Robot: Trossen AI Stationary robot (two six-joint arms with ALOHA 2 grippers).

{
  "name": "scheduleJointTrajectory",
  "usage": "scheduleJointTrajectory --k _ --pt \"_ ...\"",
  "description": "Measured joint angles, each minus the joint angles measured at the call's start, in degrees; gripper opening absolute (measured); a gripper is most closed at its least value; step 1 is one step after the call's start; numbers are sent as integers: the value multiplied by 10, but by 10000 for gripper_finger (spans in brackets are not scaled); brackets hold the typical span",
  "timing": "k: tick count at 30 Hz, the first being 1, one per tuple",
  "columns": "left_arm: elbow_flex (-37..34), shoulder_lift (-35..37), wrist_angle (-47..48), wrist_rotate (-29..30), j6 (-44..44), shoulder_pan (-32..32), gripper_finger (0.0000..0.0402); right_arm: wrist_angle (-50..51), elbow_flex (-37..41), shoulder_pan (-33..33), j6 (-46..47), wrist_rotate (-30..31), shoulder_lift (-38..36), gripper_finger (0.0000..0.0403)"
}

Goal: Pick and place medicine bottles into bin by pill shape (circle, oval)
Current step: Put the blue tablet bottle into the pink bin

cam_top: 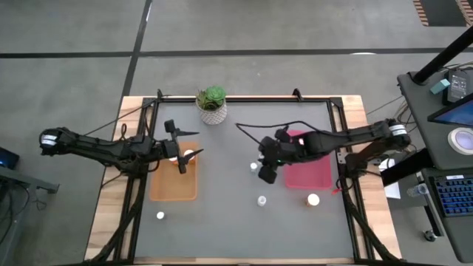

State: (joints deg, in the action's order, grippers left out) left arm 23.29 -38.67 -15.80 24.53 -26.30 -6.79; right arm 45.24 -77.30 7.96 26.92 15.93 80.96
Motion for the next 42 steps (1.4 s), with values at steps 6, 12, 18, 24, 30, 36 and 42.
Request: scheduleJointTrajectory --k 6,12,18,24,30,36,42 --pt "0 -2 0 0 0 0 267 24 66 13 75 25 -65 121" --pt "0 -3 1 0 0 0 267 25 149 13 128 48 -141 117" --pt "0 -5 -1 0 0 0 267 62 228 13 216 71 -223 119" --pt "0 -7 0 0 -1 0 267 144 280 11 335 97 -281 117" --pt "0 -7 -2 0 -1 0 267 168 318 9 403 98 -292 117" --pt "0 -9 -3 0 -1 0 267 201 329 -18 445 100 -269 117" --pt "0 -15 -3 0 -11 0 267 207 330 -51 445 114 -241 118"
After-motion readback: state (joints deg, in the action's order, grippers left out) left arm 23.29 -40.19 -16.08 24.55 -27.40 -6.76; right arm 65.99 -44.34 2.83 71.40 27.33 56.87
